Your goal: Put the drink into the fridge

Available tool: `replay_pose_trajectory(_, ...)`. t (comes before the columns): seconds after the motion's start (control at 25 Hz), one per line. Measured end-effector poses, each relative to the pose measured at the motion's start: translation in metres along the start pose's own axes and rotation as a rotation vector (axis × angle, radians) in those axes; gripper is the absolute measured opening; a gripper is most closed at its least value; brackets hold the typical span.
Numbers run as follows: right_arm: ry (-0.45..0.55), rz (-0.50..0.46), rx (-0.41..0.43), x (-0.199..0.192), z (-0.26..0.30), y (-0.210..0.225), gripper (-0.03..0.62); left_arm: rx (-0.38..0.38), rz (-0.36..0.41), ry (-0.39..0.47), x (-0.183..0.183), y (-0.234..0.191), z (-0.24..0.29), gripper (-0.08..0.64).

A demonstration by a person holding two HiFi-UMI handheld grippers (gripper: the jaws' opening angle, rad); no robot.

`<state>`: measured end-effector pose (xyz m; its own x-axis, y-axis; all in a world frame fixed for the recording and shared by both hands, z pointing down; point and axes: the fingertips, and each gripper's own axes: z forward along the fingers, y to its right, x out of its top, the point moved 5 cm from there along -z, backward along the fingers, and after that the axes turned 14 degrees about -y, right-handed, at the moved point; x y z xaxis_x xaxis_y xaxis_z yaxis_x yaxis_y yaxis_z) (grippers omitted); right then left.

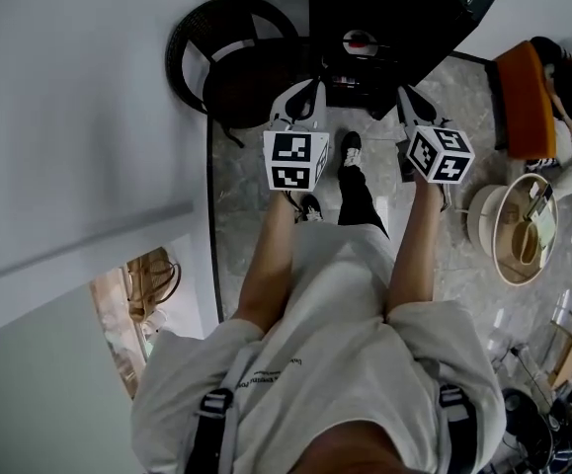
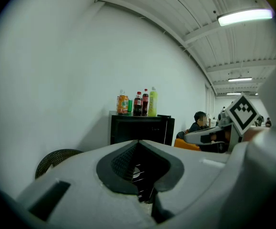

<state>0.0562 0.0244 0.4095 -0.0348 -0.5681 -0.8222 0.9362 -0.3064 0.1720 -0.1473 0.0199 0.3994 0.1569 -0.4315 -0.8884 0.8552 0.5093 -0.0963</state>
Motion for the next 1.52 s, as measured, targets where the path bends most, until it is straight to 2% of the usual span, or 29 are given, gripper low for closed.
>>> replay_pose_trajectory(0.24,0.036,-0.018,0.018,0.045,0.04,0.013,0.006,0.051,-0.012,0.043,0.036,-0.035,0.029,0.009)
replay_pose_trajectory(0.4,0.105,-0.03,0.013,0.084,0.06,0.021,0.006,0.059,0.005,0.07,0.068,-0.051,0.051,0.009)
replay_pose_trajectory(0.6,0.176,-0.039,0.0,0.124,0.088,0.031,0.006,0.057,0.04,0.064,0.098,-0.062,0.091,0.009)
replay_pose_trajectory(0.76,0.23,-0.04,0.055,0.156,0.113,0.035,0.006,0.069,0.052,0.066,0.12,-0.072,0.119,0.009)
replay_pose_trajectory(1.16,0.219,-0.139,0.132,0.225,0.179,0.043,0.016,0.154,0.059,0.059,0.159,-0.104,0.167,0.009)
replay_pose_trajectory(1.36,0.203,-0.207,0.171,0.252,0.205,0.037,0.165,0.209,0.03,0.069,0.17,-0.124,0.182,0.009)
replay_pose_trajectory(1.44,0.182,-0.223,0.149,0.263,0.214,0.036,0.24,0.227,0.024,0.07,0.173,-0.129,0.188,0.009)
replay_pose_trajectory(1.52,0.158,-0.236,0.104,0.271,0.222,0.035,0.284,0.243,0.017,0.072,0.176,-0.134,0.19,0.009)
